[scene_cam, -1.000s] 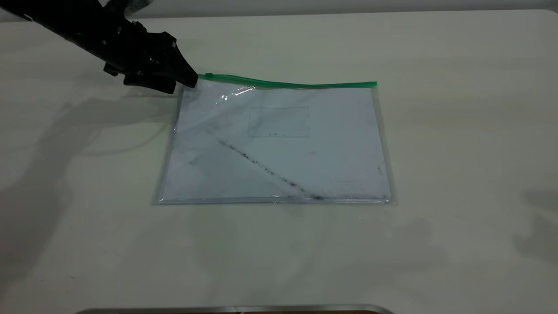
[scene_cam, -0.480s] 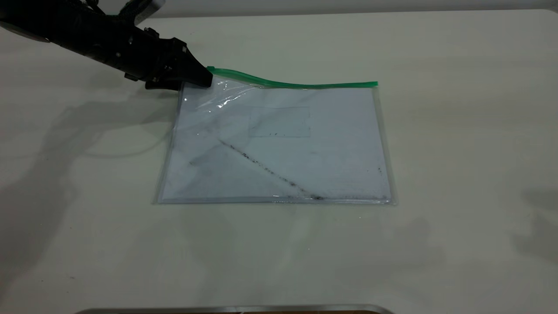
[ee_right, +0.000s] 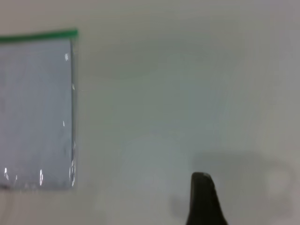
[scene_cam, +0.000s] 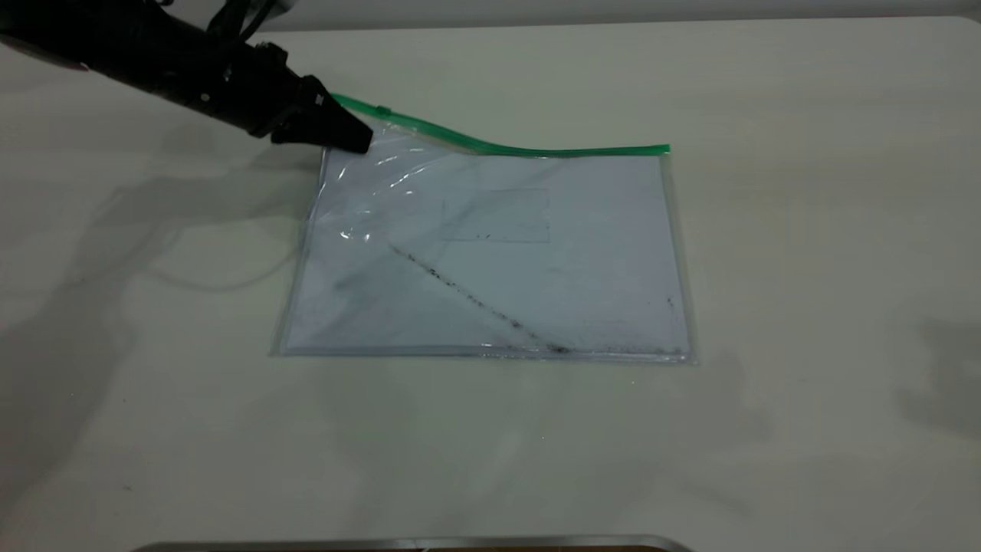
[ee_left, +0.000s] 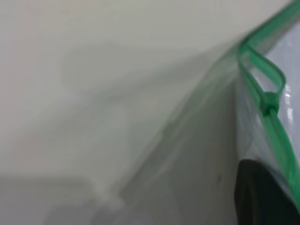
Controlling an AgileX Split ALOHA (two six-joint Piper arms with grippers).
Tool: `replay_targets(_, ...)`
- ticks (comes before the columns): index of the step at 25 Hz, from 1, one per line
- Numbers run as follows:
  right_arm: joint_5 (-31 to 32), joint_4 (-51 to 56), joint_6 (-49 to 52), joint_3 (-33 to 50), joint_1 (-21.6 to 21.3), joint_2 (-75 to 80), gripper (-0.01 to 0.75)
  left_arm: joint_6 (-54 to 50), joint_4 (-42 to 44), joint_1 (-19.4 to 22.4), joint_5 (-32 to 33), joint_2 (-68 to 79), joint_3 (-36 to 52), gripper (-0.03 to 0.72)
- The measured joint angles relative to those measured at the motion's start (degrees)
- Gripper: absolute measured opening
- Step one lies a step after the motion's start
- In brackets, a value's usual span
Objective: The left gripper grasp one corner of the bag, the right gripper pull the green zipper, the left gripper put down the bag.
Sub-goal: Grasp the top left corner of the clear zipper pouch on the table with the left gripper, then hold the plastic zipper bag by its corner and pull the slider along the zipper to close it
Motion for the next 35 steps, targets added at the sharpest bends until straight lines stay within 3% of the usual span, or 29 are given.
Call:
replay_targets(5, -4.72, 5.31, -8.20, 0.00, 1.30, 0.11, 0.539, 3.57, 11.22, -0.79, 10.05, 0.00, -9.25, 0.053)
replay_targets(10, -8.53, 14.67, -19.74, -0.34, 6.59, 3.36, 0.539, 3.99, 24.70, -3.38, 17.10, 0.00, -17.75, 0.053)
replay_targets(16, -9.30, 22.16, -31.90, -7.23, 13.36, 16.12, 0.539, 7.04, 28.41, -6.96, 21.92, 0.00, -23.01, 0.053)
replay_targets(21, -9.99, 23.90, -38.78, -15.67, 18.41, 29.61, 0.539, 14.15, 29.00, -10.46, 22.05, 0.00, -24.64, 0.053)
replay_targets(28, -8.66, 24.54, -45.89, -26.14, 24.42, 45.19, 0.539, 17.98, 29.00, -15.28, 16.77, 0.02, -24.64, 0.053)
replay_targets(35, -8.22, 25.52, -47.65, -31.15, 27.24, 52.10, 0.539, 18.29, 28.60, -18.89, 12.12, 0.48, -24.64, 0.053)
